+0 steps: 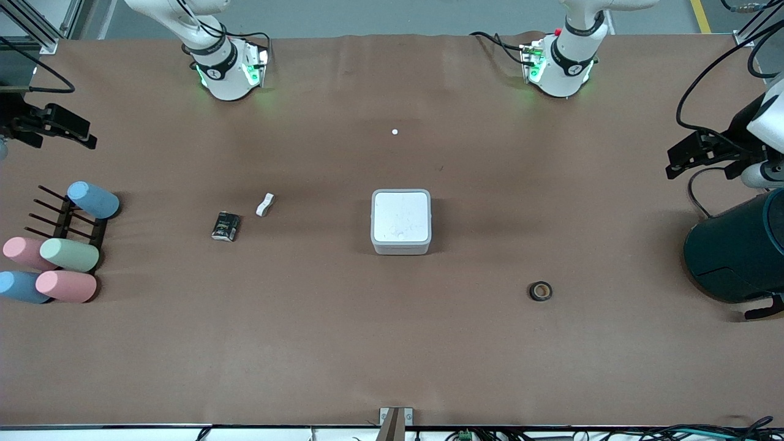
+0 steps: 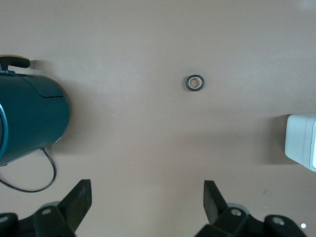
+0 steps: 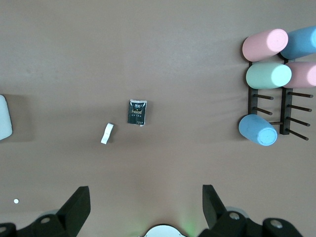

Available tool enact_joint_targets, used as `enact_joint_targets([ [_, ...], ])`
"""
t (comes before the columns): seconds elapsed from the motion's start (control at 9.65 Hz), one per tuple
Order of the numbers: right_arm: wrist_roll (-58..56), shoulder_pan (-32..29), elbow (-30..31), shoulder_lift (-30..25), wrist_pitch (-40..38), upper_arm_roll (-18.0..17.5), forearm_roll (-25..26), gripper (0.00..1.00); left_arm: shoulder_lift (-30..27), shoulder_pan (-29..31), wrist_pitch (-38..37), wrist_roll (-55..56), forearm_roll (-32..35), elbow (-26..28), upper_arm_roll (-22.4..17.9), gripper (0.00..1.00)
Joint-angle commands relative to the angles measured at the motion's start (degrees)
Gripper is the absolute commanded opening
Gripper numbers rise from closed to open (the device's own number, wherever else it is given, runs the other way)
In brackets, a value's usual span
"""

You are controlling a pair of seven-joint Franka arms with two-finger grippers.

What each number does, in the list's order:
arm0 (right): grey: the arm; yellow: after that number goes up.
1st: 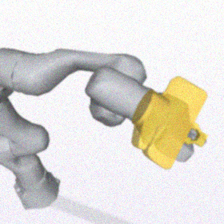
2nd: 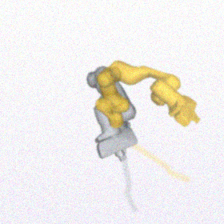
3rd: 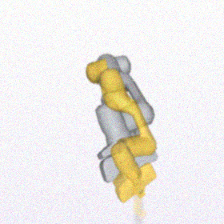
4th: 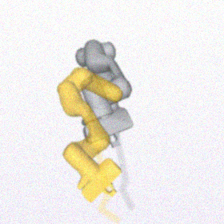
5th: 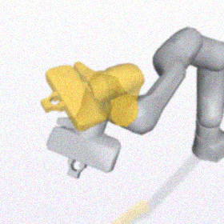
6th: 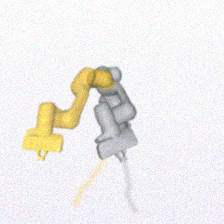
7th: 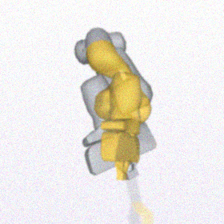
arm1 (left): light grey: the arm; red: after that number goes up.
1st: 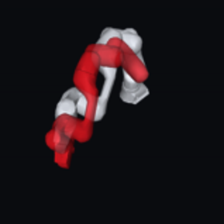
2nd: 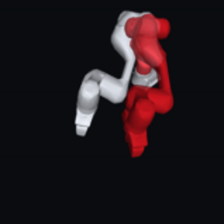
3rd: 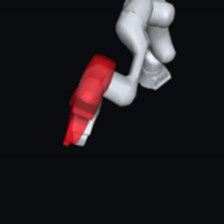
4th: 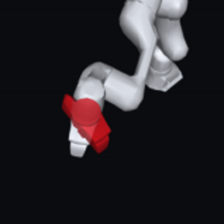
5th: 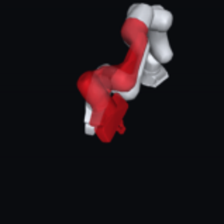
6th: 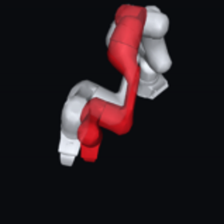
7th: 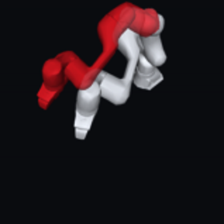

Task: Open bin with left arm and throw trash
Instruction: 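Reach the left gripper to the bin lid while the right gripper reaches tissues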

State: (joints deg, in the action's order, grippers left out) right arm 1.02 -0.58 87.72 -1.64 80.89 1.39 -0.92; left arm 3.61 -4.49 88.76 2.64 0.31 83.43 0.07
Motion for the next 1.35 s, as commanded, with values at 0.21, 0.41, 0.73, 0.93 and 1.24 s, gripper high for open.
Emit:
enact_joint_targets([
  [0.21,0.0,-0.2,0.4,0.8,-0.2,-0.2,0.0,1.0,0.4,-1.0,-1.5,0.9,0.3,-1.1,0.1,1.0],
  [0.41,-0.8,0.2,1.1,1.8,-1.3,-0.2,0.1,1.0,3.7,-5.2,-1.9,1.9,-0.2,0.3,4.6,0.99],
  [0.73,-0.9,1.8,7.7,5.7,2.1,-0.4,0.1,1.0,15.3,-15.8,8.6,12.7,-3.5,-1.0,7.1,0.19],
  [0.93,-0.8,4.1,15.2,10.1,15.5,-0.4,0.0,1.0,22.7,-23.8,22.3,21.8,-4.6,-1.0,7.1,0.0],
  [1.24,-0.5,5.0,28.8,11.4,33.7,-0.4,0.0,0.99,31.1,-29.0,36.7,25.6,-4.7,-1.3,7.1,0.0],
])
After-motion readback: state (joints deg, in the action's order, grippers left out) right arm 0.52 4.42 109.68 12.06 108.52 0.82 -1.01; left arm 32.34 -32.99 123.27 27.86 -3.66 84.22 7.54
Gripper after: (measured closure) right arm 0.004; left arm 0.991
